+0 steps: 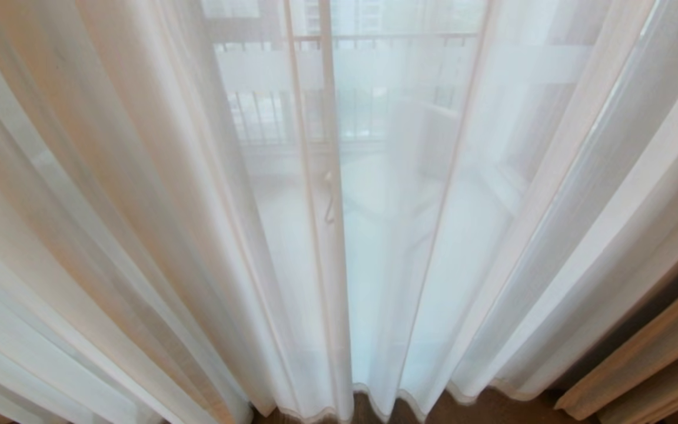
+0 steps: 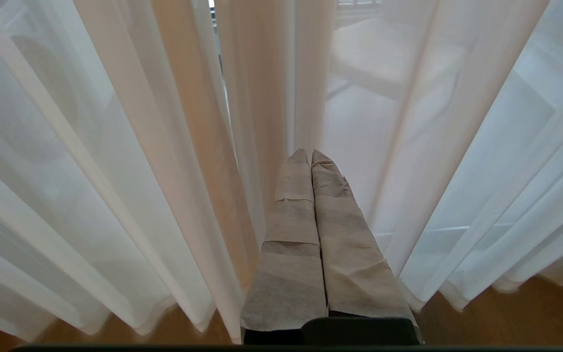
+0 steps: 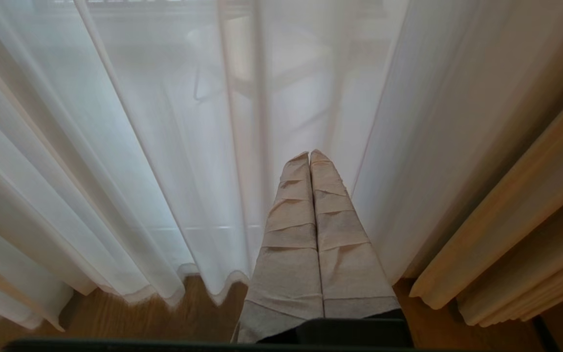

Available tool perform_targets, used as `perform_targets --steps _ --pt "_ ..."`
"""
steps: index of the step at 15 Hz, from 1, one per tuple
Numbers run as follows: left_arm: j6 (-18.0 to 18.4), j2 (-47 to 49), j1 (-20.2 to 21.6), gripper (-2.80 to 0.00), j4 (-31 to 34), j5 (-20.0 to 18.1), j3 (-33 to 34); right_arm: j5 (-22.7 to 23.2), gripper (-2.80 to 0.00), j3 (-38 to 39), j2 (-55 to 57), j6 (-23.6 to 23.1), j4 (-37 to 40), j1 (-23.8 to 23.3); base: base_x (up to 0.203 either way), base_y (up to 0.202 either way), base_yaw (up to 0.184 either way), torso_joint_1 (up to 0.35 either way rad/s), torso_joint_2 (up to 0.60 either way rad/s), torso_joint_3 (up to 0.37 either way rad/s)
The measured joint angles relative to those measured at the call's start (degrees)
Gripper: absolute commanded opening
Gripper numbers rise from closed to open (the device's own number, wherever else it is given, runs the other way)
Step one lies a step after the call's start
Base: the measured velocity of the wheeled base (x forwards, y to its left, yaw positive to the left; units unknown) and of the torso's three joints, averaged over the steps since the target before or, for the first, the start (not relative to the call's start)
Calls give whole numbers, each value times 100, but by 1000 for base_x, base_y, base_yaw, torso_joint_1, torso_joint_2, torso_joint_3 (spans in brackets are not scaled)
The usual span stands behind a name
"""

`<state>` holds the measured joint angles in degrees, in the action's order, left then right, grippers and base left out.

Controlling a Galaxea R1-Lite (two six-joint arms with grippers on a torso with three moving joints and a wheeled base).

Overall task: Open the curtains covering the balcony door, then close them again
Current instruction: Close the outer curtains on both sides

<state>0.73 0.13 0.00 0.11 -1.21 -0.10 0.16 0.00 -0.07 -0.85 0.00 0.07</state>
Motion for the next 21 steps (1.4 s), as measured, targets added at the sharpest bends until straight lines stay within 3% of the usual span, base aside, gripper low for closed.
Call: perform_targets --steps 21 --pt "-3 -4 0 -280 -16 17 0 -3 -280 0 0 0 0 0 0 -171 3 2 2 2"
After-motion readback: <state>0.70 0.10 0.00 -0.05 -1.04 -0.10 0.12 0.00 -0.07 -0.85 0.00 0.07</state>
